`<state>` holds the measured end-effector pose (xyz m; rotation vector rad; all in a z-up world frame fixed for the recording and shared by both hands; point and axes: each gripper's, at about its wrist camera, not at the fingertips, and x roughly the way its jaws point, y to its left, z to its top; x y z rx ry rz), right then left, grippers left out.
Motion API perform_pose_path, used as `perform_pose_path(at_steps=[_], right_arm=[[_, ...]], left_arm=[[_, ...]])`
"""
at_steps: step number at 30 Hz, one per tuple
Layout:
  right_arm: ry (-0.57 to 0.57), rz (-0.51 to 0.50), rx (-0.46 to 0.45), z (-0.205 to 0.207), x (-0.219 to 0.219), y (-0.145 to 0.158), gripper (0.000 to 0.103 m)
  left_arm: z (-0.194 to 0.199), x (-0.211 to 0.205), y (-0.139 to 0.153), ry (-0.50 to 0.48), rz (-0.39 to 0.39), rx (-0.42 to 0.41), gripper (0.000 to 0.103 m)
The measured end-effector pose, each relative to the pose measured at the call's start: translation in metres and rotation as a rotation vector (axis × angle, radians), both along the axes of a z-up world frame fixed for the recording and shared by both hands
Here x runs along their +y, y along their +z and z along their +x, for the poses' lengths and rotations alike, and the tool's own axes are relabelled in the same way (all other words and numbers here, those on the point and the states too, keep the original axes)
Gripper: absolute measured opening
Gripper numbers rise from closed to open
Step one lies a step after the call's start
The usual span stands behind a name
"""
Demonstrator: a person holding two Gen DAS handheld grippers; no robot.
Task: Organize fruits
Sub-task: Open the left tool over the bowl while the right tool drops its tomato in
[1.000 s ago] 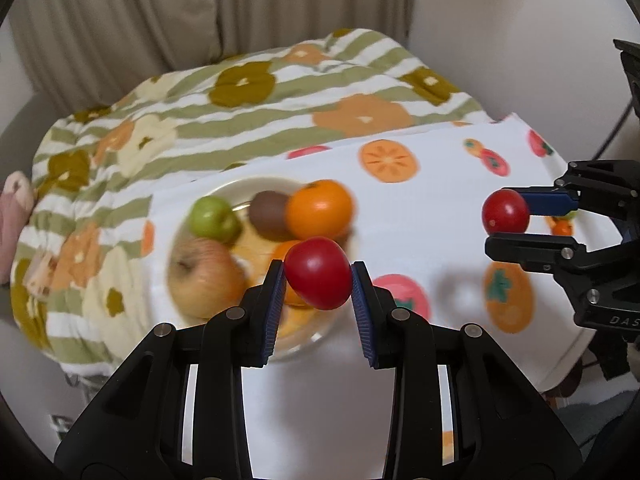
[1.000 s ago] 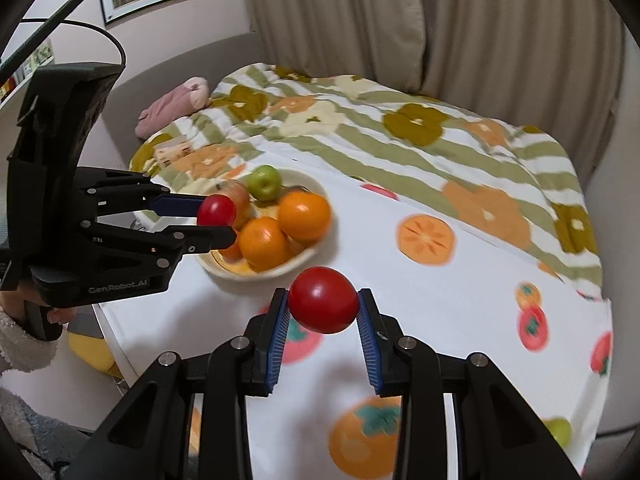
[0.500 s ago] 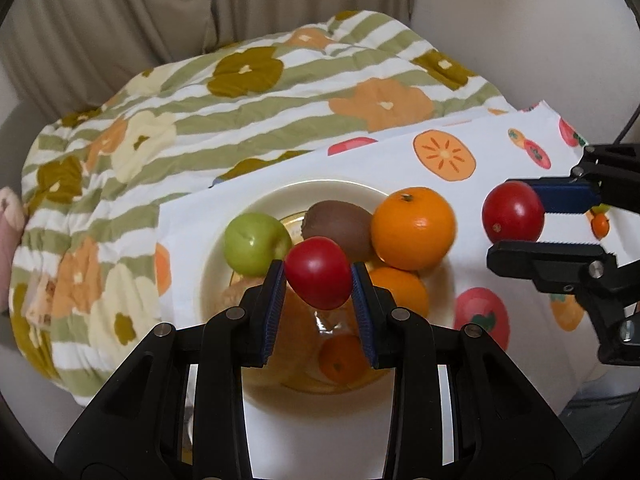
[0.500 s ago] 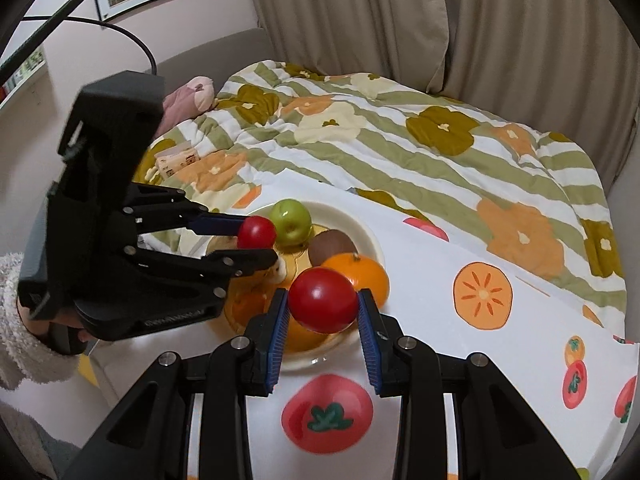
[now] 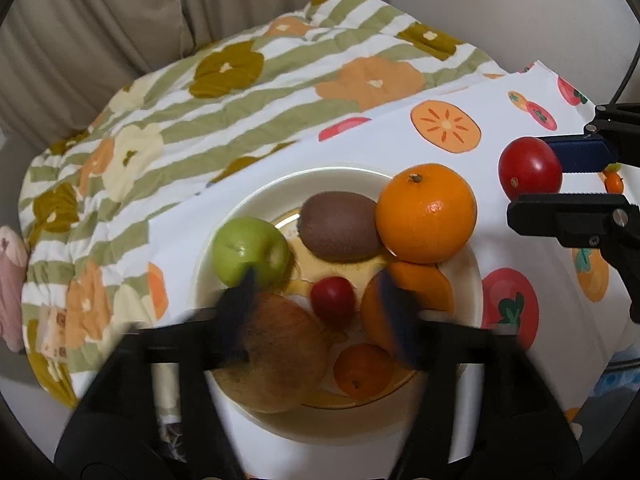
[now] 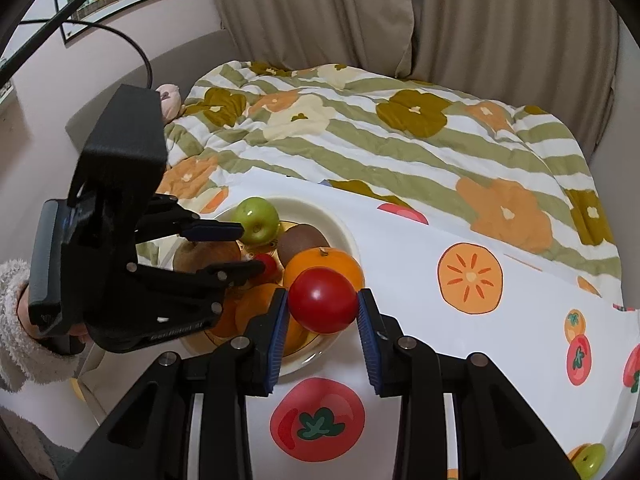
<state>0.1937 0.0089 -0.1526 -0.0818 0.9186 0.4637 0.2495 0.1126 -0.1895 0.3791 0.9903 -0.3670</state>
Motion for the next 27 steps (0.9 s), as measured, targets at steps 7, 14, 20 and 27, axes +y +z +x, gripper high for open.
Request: perform_pose_path(at_steps=[7, 14, 20, 27], right_arm=[[0.005, -0.003, -0.01, 0.002, 0.002, 0.004, 0.032], [0.058, 0.002, -0.013, 0.009, 0.021, 0.006, 0.031], [0.114, 0.014, 0.002, 0.022, 0.042, 0.003, 0.031], [0.182, 0.009, 0.029, 0.045, 0.069, -0.01, 0.032]], left_arm=[[-0.013, 0.013, 0.015, 0.006, -0.012, -0.059, 0.101], [-0.029, 0.036, 0.013, 0.068, -0.02, -0.028, 0.101], [-0.043, 0.054, 0.016, 0.11, -0.036, -0.015, 0.101], [-0.047, 0.066, 0.013, 0.128, -0.048, -0.005, 0.101]])
